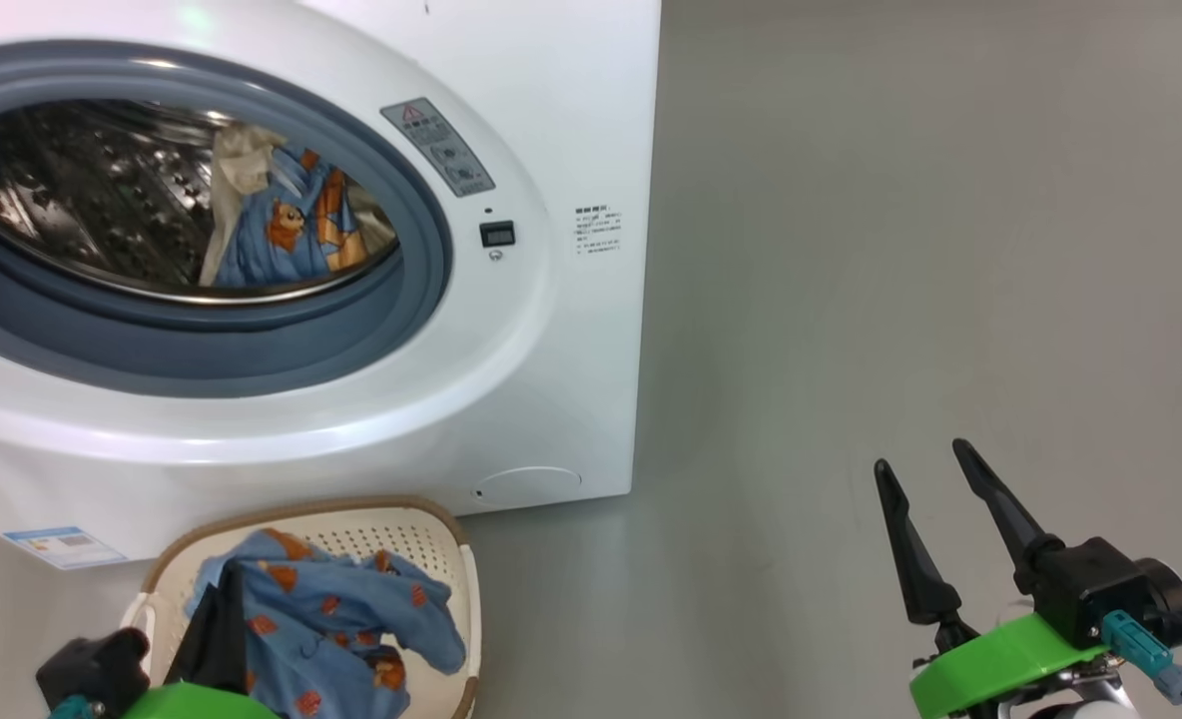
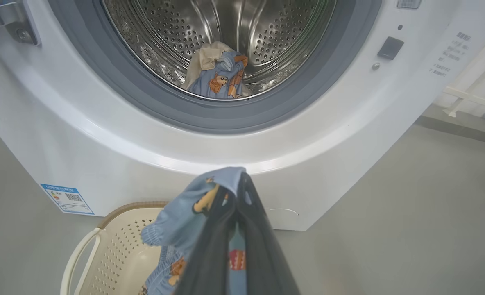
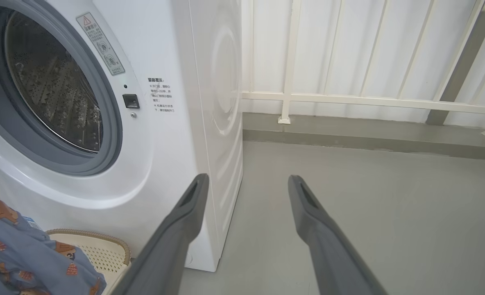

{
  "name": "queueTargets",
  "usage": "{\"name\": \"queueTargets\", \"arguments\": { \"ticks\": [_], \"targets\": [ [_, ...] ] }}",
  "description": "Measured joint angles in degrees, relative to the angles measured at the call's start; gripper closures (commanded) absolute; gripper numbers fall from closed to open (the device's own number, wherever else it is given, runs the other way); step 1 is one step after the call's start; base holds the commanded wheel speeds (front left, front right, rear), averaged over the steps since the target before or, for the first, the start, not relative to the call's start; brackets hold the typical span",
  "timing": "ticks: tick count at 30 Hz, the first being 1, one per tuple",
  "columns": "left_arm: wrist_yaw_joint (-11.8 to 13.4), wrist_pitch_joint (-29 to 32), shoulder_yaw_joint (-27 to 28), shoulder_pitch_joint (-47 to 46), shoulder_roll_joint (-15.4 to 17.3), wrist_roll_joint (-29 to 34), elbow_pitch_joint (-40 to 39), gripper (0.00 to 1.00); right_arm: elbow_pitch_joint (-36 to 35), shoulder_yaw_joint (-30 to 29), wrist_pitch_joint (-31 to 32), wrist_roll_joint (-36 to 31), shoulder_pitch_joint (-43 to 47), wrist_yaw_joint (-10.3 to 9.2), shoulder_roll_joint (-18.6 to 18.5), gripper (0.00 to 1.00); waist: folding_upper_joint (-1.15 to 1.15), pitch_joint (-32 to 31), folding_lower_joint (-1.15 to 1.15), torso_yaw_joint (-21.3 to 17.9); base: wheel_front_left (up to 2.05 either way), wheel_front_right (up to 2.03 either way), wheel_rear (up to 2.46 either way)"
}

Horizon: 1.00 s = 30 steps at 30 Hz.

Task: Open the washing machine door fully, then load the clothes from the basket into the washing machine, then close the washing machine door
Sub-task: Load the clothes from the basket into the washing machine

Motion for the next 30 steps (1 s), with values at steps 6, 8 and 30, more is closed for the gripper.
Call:
{"name": "queueTargets", "arguments": {
  "ticks": [6, 8, 30],
  "targets": [
    [-0.6, 0.0, 3.2, 3.1, -2.4, 2.3, -3.3, 1.00, 0.0, 0.1, 0.2, 0.2, 1.0, 0.00, 0.0, 0.00, 0.00, -1.9, 0.00, 0.3, 0.00, 0.00, 0.00],
    [-0.9, 0.0, 4.0, 3.6, -3.0, 3.0, -4.0, 1.00, 0.0, 0.1, 0.2, 0.2, 1.0, 0.00, 0.0, 0.00, 0.00, -1.9, 0.00, 0.3, 0.00, 0.00, 0.00],
    [-4.9, 0.0, 14.0, -6.1, -5.8, 10.9, -9.3, 1.00, -0.4, 0.2, 0.2, 0.6, -1.1, 0.00, 0.0, 0.00, 0.00, 6.6, 0.00, 0.2, 0.00, 0.00, 0.00]
  ]
}}
